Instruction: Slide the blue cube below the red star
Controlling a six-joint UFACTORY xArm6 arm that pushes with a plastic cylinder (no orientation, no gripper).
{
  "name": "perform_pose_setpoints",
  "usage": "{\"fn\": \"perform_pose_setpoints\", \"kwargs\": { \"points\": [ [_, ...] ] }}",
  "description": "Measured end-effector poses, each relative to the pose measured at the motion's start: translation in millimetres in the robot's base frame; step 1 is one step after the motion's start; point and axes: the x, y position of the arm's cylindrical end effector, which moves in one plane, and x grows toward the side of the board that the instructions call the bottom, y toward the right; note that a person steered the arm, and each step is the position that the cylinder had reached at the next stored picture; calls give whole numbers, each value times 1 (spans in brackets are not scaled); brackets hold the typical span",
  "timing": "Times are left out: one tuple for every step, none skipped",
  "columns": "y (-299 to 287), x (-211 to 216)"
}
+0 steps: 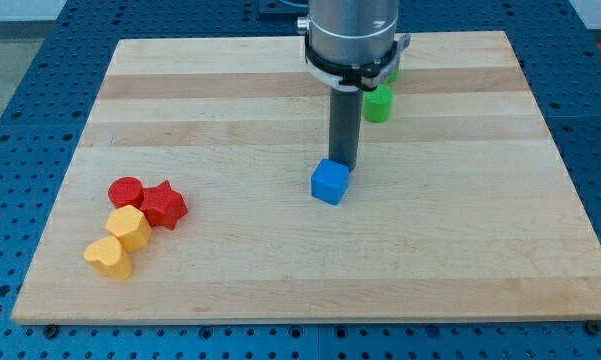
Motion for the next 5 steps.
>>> {"fn": "perform_pose_setpoints", "kwargs": {
  "points": [
    [0,19],
    [0,40],
    [0,57],
    [-2,67],
    [-9,79]
  ]
}}
